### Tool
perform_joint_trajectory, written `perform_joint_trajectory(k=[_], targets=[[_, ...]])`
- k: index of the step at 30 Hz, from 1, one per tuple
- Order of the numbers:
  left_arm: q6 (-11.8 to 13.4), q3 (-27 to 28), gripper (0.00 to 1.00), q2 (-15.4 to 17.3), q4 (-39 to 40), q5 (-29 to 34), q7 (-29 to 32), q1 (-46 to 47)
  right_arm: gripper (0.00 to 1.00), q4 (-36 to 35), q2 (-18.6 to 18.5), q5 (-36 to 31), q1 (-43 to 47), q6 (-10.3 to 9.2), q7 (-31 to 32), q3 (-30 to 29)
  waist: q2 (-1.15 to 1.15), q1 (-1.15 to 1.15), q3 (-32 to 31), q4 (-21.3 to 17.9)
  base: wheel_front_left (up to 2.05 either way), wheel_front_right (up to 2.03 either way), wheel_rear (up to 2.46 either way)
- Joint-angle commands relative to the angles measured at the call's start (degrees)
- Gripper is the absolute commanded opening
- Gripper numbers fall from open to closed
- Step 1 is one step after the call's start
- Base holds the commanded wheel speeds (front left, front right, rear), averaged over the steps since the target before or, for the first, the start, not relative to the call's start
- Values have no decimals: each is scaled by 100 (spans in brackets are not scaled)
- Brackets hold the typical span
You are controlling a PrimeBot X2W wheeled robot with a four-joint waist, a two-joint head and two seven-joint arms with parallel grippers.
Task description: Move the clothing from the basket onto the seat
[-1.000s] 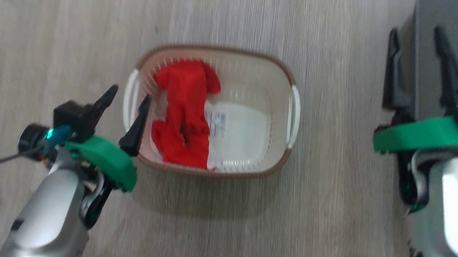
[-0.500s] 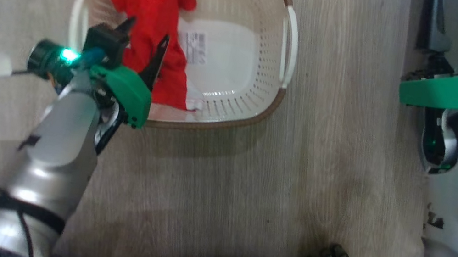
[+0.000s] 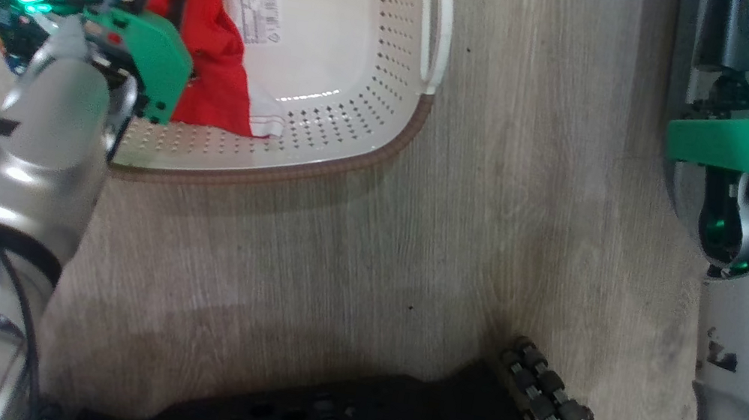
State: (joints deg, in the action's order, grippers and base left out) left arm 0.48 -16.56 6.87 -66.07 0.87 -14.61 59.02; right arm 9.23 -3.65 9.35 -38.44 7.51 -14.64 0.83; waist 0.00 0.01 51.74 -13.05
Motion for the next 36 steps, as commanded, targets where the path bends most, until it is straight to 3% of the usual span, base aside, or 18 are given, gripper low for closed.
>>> perform_joint_trajectory(k=[1,8,9,10,11,21,36], targets=[[87,65,100,210,-54,69,5,3,100,-210,77,80,42,-2,-36,70,0,-1,113,-103,0,0,0],[89,-139,100,360,-477,203,48,354,100,-255,77,272,19,-2,-36,137,0,-1,316,-295,0,0,0],[67,-166,86,358,-507,210,46,375,100,-262,77,289,16,-2,-36,137,0,-1,324,-309,0,0,0],[22,-199,27,346,-531,217,43,388,100,-274,77,301,21,-2,-36,133,0,-1,326,-320,0,0,0],[-21,-217,0,325,-552,209,39,397,100,-281,77,311,26,-2,-36,122,0,-1,322,-326,0,0,0],[-310,-351,0,-42,-511,43,-30,49,100,-89,77,127,99,-2,-36,-75,0,-1,-318,-52,0,0,0],[-639,-195,0,-290,1639,-682,-38,-1594,100,575,77,-316,597,-2,-36,-76,0,-1,-2385,685,0,0,0]])
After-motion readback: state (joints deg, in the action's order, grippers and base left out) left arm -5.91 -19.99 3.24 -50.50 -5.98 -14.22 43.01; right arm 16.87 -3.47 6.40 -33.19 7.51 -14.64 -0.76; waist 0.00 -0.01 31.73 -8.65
